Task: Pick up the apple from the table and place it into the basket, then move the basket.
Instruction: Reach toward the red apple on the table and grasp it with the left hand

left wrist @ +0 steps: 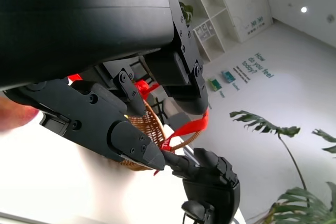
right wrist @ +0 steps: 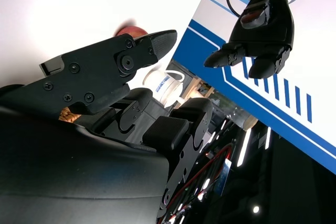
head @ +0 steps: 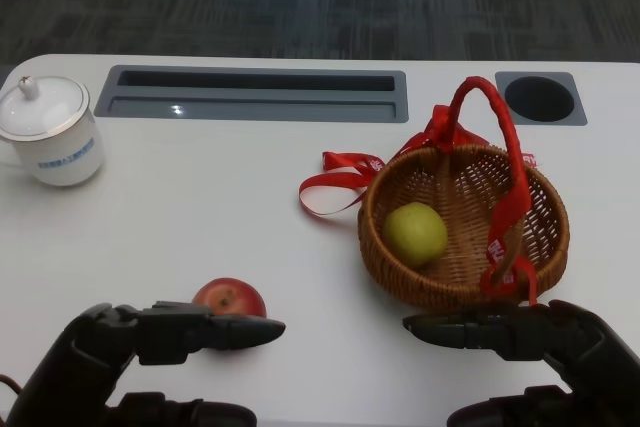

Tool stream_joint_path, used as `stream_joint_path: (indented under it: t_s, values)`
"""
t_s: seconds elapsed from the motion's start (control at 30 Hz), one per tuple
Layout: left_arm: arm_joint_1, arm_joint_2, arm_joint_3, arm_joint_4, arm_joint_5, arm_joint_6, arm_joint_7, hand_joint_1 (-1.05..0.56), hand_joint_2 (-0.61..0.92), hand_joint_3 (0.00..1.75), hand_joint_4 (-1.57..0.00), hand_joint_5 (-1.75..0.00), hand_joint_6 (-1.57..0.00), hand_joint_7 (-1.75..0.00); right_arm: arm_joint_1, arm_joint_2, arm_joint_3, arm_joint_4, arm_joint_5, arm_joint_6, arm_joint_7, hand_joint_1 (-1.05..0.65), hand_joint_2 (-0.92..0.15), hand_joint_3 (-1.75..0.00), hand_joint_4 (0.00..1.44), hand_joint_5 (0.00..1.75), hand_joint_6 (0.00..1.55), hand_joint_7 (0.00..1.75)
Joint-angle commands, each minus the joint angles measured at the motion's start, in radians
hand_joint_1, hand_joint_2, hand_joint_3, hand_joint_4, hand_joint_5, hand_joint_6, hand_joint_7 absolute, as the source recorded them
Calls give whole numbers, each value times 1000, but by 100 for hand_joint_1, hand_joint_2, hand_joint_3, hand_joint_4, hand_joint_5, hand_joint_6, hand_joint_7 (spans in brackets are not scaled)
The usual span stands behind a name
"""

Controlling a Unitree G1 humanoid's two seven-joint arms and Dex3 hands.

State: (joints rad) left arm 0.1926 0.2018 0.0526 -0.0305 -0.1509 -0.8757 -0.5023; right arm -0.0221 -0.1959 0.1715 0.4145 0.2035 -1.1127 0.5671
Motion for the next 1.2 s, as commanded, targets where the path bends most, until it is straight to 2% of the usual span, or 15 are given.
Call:
stream_joint_path:
  t_s: [0.03, 0.3, 0.53, 0.83, 1.0, 1.2]
  values:
    - [-38, 17, 41, 28, 71, -41, 51, -44, 71, 0, -82, 0, -75, 0, 1, -9, -2, -10, 6, -1, -4, -24, -80, 0, 80, 0, 75, 0]
    - [-112, 41, 73, 89, 208, -64, 138, -55, 68, 0, -69, 0, -63, 0, 4, -10, -5, -10, 2, -4, -6, -24, -80, 0, 80, 0, 75, 0]
    - [-150, 83, 82, 106, 421, 2, 224, -64, 65, 0, -54, 0, -49, 0, 4, -10, -3, -9, 4, -7, -4, -24, -80, 0, 80, 0, 75, 0]
    - [-245, 123, 24, 258, 589, 19, 355, -71, 62, 0, -46, 0, -44, 0, 7, -12, 0, -18, 11, 1, -1, -24, -80, 0, 80, 0, 76, 0]
    - [-316, 149, -32, 365, 673, 60, 418, -79, 64, 1, -38, 0, -36, 0, 9, -12, 2, -22, 13, 5, 1, -24, -80, 0, 80, 0, 76, 0]
    - [-440, 162, -123, 581, 736, 61, 514, -81, 62, 0, -36, -1, -34, 0, 8, -12, -2, -26, 2, 9, -5, -24, -80, 0, 82, 1, 76, 0]
